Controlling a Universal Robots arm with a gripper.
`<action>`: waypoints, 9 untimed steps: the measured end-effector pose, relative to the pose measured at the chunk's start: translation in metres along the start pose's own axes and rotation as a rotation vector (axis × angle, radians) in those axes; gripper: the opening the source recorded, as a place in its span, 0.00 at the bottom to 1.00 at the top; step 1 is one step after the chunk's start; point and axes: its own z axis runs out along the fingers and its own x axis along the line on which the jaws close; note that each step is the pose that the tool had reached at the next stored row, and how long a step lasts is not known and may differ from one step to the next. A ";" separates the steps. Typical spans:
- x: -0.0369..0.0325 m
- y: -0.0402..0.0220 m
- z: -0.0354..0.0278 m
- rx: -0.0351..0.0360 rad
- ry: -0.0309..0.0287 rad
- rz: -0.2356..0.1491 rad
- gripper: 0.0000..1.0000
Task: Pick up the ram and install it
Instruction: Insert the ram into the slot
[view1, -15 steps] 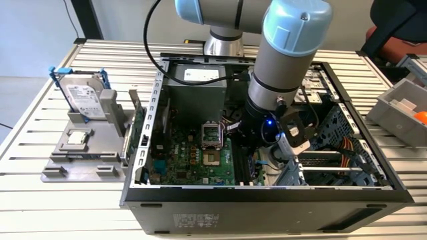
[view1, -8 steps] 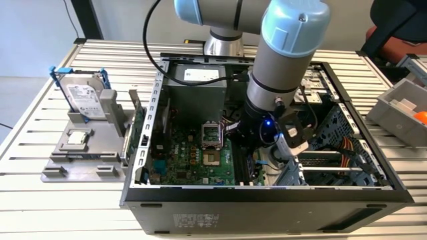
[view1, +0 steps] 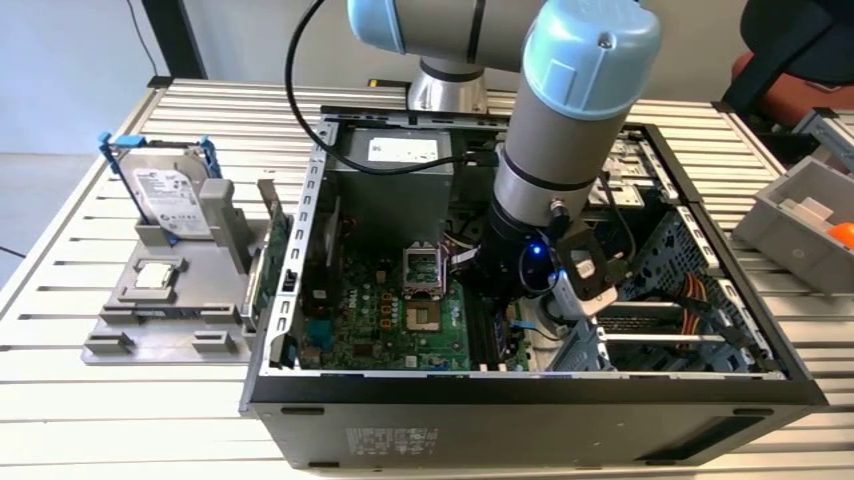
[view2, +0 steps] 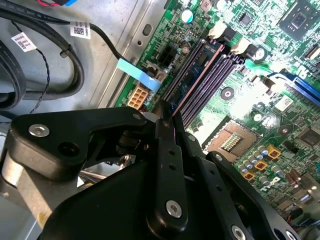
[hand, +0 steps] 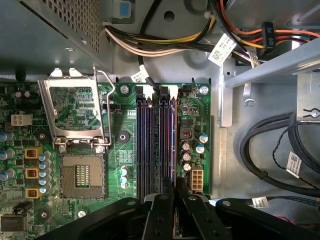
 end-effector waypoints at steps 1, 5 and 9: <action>0.0000 0.0000 0.0001 0.0000 0.0000 0.000 0.00; 0.0000 0.0000 0.0008 -0.0001 -0.0001 0.000 0.00; -0.0009 0.0000 0.0017 0.0002 0.0000 0.006 0.00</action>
